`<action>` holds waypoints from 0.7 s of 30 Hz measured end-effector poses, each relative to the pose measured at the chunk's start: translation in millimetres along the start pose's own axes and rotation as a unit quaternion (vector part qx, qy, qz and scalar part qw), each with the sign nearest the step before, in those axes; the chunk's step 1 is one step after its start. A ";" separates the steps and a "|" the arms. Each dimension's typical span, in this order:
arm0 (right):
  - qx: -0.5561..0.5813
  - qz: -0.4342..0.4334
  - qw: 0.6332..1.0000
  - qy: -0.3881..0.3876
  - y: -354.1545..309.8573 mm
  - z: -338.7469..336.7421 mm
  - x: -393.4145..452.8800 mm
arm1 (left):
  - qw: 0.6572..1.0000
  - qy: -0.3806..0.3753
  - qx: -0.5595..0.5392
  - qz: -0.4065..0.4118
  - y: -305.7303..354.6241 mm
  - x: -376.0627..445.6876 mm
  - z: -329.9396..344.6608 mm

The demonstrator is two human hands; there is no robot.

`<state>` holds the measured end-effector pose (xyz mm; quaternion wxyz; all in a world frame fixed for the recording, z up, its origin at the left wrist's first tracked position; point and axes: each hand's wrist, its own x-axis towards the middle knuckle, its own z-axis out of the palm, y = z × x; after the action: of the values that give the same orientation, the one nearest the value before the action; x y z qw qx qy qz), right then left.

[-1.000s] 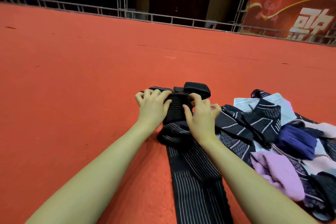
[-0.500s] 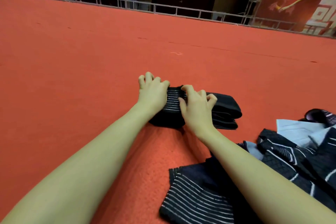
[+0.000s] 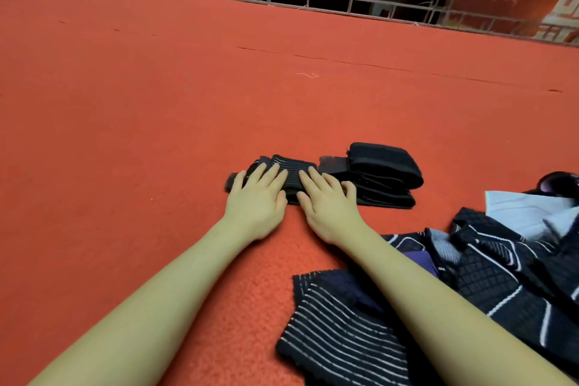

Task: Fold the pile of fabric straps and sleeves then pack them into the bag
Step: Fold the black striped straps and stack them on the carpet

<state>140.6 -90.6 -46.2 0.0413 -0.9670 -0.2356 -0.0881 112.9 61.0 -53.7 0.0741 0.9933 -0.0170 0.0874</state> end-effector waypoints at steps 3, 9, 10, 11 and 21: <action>0.039 0.024 0.996 -0.081 2.7 -8.3 -4.1 | 1.000 -0.021 0.004 -0.001 4.4 -1.1 -7.2; 0.010 0.012 0.996 0.086 5.1 -41.0 -27.9 | 0.999 -0.002 -0.039 0.006 22.6 -30.8 -34.7; 0.028 0.007 0.992 0.120 5.1 -47.6 -36.2 | 0.999 -0.002 -0.052 0.009 27.4 -39.9 -40.3; 0.049 0.003 0.987 0.155 5.6 -53.6 -45.1 | 0.998 -0.002 -0.063 0.014 32.8 -49.5 -45.8; 0.184 -0.044 0.972 0.142 3.7 -70.4 -188.8 | 0.994 0.011 -0.087 0.070 87.0 -178.9 -67.4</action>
<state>-33.2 -187.0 -13.1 0.2475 -0.9091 -0.2816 -0.1816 -78.8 -11.1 -7.0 0.1540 0.9785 -0.0929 0.1011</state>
